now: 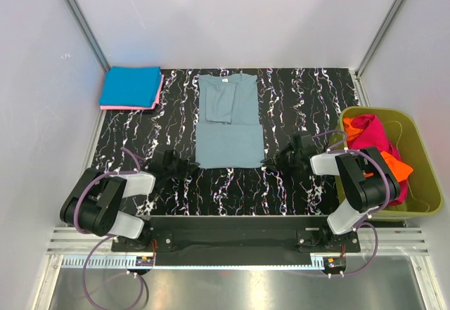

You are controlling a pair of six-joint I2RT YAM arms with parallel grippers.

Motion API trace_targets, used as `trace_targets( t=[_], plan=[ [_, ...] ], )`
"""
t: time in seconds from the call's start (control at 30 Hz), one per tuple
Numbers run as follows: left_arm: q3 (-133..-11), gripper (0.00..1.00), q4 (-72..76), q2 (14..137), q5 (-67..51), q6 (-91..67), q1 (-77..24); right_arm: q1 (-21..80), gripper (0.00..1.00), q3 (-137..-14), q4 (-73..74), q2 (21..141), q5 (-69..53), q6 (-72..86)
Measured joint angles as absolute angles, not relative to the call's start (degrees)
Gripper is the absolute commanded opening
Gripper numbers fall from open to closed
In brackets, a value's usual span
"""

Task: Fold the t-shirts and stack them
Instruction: Fold the tshirt

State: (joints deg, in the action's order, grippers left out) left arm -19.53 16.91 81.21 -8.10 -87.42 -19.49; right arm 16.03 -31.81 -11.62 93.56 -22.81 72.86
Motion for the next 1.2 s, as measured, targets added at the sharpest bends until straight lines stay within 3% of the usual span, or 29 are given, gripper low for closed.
trace_targets(
  t=[0.1,0.43,0.8,1.03,1.2],
  plan=[
    [-19.6,0.0,17.4,81.5,-8.4,-87.0,-19.3,16.1,0.0,-31.9,-11.2,93.6,-22.5,72.3],
    [-18.9,0.0,9.8,74.1,-8.7,-82.8,-19.2,17.0,0.0,-31.9,-6.3,90.4,-22.6,66.7],
    [-7.7,0.0,-8.7,39.0,-10.9,-81.3,-19.3,22.5,0.0,-26.2,6.0,72.5,-24.6,61.3],
    [-7.8,0.0,-27.7,15.6,-14.0,-81.3,-19.4,25.3,0.0,-24.1,18.8,52.8,-24.8,59.7],
    [-10.2,0.0,-40.6,5.7,-16.8,-81.6,-19.6,27.1,0.0,-20.9,28.8,41.5,-26.1,60.3]
  ],
)
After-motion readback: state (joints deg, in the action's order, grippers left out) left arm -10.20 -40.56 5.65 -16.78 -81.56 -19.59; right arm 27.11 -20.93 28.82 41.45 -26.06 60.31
